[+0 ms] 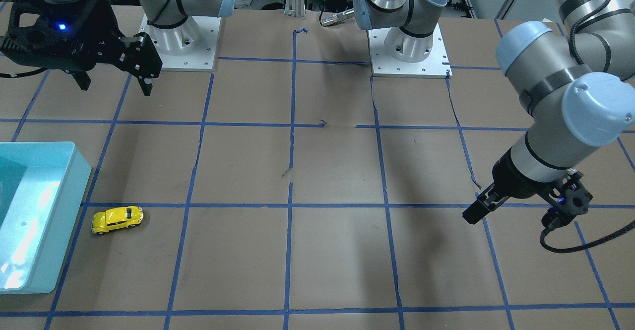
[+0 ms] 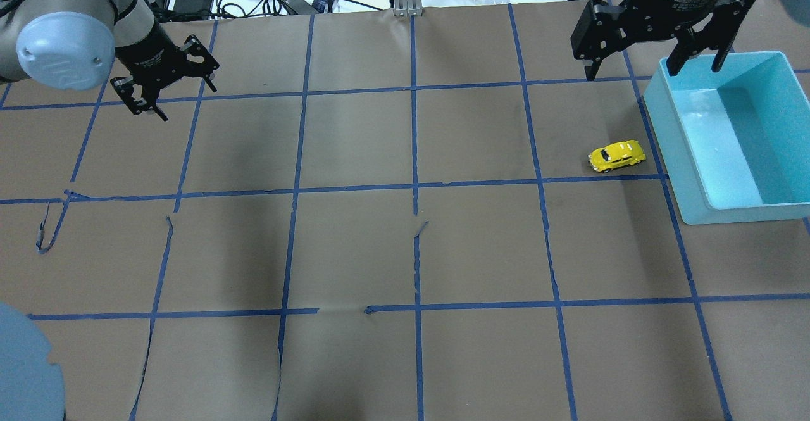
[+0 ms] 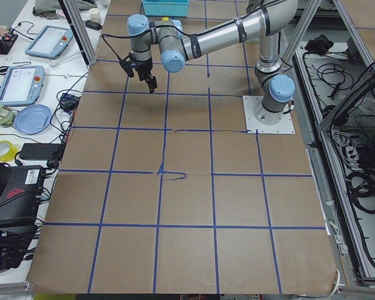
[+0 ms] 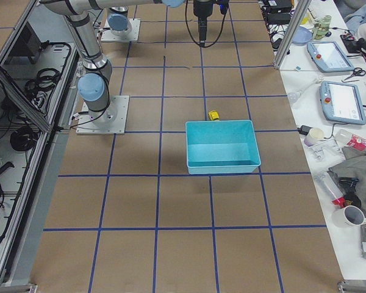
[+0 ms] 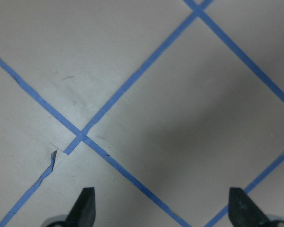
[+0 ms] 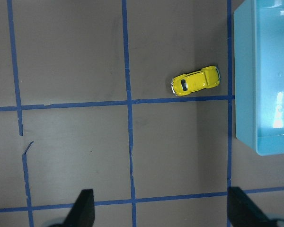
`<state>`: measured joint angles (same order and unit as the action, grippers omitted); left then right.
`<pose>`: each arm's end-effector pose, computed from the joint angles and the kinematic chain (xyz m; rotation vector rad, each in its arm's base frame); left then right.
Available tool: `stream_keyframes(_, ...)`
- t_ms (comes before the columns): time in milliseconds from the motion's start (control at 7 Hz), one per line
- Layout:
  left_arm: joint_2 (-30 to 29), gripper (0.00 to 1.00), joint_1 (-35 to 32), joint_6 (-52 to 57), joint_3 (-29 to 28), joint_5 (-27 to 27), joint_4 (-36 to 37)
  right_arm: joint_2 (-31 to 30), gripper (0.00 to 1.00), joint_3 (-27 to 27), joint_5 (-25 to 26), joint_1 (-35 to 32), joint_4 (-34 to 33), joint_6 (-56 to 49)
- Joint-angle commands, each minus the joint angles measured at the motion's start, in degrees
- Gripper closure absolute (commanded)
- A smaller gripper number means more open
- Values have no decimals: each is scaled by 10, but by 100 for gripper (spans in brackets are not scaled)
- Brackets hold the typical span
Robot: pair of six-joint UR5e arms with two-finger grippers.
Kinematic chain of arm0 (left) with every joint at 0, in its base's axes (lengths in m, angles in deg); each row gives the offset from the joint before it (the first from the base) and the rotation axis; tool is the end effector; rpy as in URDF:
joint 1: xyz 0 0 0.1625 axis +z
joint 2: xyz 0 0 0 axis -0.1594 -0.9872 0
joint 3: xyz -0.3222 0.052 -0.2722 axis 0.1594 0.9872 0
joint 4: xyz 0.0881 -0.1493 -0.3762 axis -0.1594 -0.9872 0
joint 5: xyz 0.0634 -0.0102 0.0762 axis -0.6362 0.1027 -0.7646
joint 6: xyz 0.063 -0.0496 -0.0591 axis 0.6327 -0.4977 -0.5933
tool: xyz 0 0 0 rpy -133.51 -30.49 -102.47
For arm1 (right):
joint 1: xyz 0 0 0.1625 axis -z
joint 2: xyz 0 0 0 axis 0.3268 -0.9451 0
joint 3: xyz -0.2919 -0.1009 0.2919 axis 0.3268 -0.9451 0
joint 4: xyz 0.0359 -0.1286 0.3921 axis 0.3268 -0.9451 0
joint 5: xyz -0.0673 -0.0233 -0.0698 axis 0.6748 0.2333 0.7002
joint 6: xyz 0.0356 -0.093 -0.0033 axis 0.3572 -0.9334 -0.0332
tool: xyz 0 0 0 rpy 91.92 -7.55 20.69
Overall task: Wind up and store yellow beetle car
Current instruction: 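Lower the right gripper onto the yellow car beside the bin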
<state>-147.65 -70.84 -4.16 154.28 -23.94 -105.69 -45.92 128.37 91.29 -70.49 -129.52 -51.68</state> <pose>-0.0237 -0.6250 0.3665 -0.9417 2.9845 -0.0645 0.1226 -0.5000 0.5362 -0.0517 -3.0717 0.0714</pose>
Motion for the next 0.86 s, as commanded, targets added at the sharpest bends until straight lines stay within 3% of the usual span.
stream_keyframes(0, 30, 0, -25, 55, -3, 2, -13, 0, 0, 0, 1, 0, 1, 0)
stream_keyframes(429, 73, 0, -64, 89, 3, 40, -17, 3, 0, 24, 0, -1, 4, -1)
stream_keyframes(714, 132, 0, -74, 91, -2, 46, -92, 17, 0, 82, 0, -1, -6, 3)
